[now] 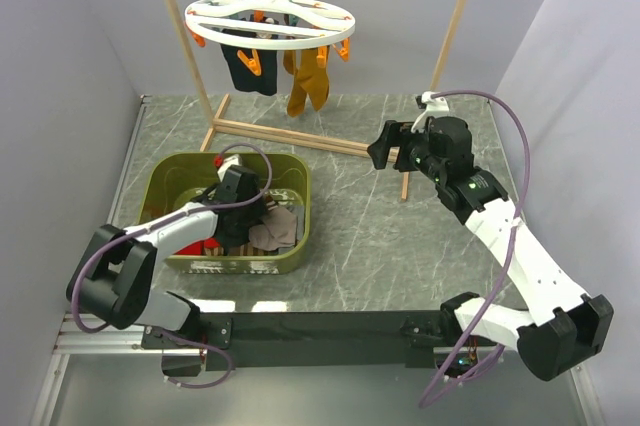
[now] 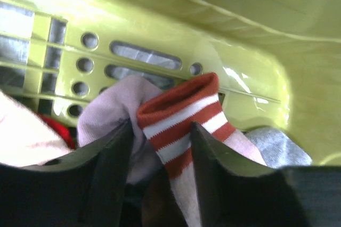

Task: Clip the socks to the hanger
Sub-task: Pick up the sock from the bin.

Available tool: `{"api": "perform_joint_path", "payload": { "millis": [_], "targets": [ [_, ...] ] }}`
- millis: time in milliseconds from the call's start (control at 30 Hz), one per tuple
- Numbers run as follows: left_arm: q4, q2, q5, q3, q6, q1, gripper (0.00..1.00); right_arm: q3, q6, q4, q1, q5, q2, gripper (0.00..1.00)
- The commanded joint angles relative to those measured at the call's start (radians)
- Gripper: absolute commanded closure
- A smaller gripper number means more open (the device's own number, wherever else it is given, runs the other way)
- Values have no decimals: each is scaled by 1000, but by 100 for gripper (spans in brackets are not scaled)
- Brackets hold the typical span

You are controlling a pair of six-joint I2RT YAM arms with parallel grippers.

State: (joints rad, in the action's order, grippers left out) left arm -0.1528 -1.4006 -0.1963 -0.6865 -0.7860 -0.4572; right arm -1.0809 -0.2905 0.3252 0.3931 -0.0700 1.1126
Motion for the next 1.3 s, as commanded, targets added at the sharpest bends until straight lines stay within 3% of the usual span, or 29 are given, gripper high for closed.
{"api": "perform_joint_path", "payload": {
  "millis": [0, 100, 167, 367, 500, 800, 1067, 1267],
  "targets": [
    [50, -28, 6, -25, 16, -3, 52, -16, -9, -5, 6, 19, -51, 6],
    [84, 1, -14, -7, 22, -5, 69, -7, -13, -6, 6, 22, -74, 6],
    [96, 52, -46, 17, 18, -5, 99, -2, -16, -3, 4, 21, -83, 6],
    [116, 244, -61, 41, 51, -3, 99, 9, -44, -14, 10, 12, -117, 7],
    [35, 340, -92, 19, 74, -1, 99, 12, -50, -49, 32, -37, -131, 7],
    [-47, 627, -29, -18, 175, 0, 99, -94, -26, -90, 171, -103, -37, 7],
    [-105, 646, 219, -122, 318, 0, 99, -169, 128, -209, 357, -208, 107, 11],
    [-151, 715, 239, -152, 381, 2, 99, -171, 280, -324, 457, -198, 199, 12]
  ]
}}
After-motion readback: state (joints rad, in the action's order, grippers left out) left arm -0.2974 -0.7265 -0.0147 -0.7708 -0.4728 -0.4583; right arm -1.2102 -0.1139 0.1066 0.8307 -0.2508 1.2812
